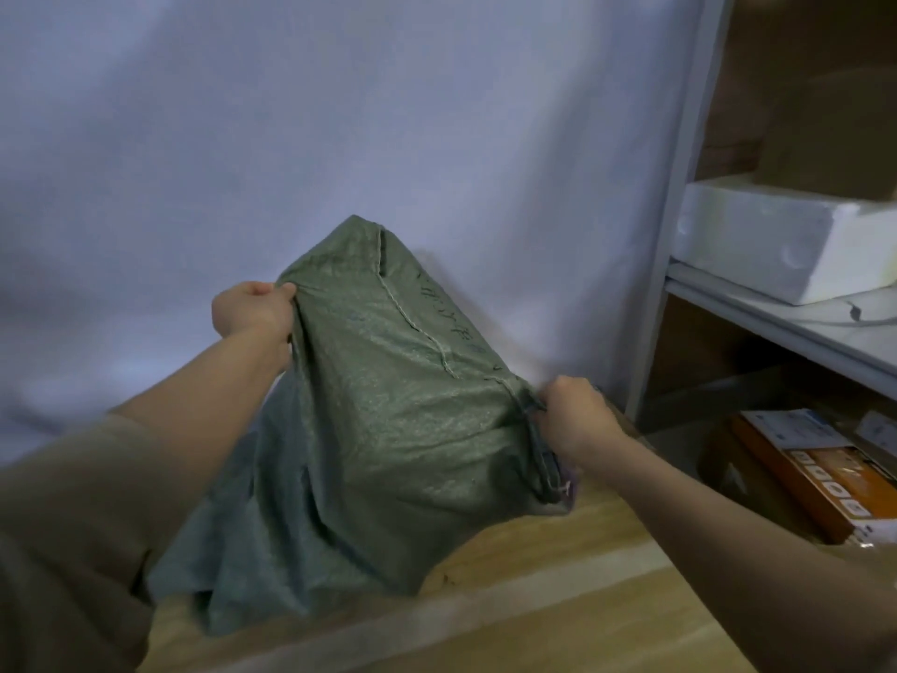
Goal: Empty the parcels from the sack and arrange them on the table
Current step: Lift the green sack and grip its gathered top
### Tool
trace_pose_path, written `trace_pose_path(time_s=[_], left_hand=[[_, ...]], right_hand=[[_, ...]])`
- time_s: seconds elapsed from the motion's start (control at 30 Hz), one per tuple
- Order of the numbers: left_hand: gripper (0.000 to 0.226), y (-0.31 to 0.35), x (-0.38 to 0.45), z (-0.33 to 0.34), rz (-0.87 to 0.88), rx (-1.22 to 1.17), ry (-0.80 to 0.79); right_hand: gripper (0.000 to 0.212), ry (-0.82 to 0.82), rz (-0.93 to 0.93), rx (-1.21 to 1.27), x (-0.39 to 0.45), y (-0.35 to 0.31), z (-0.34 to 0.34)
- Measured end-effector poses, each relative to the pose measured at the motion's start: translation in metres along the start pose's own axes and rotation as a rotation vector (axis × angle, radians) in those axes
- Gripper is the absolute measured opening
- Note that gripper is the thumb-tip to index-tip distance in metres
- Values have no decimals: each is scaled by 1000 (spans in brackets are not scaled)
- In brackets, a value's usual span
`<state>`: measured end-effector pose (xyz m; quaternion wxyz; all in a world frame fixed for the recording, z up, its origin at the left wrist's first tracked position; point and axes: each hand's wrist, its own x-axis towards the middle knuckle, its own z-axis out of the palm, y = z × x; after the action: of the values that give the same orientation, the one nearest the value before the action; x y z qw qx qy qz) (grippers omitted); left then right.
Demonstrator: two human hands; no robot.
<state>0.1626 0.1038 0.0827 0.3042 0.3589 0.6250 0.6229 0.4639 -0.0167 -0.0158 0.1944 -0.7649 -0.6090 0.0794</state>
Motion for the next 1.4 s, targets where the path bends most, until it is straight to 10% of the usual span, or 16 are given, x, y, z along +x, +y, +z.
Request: trace_pose_path(time_s=[0.5,0.67,0.93,1.03,1.17,1.4], left_hand=[[21,59,48,-107,134,-254,-56],[32,12,55,-158,-167,576,-349],[108,6,58,-132,91,356,-468],[95,-9,54,-110,201,478,-547],[13,-23,60,-90,461,634,-450],[16,-13,80,-100,463,590,-301]], right_hand=[[14,735,-205,706,113,-191,-116],[16,455,-326,310,112,-178,-68],[24,334,-310,296,81,-174,-47],[33,250,-299,271,65,-188,-48],[54,36,-390,329,45,-188,-55],[95,74,-119,-239,47,-167,-70]])
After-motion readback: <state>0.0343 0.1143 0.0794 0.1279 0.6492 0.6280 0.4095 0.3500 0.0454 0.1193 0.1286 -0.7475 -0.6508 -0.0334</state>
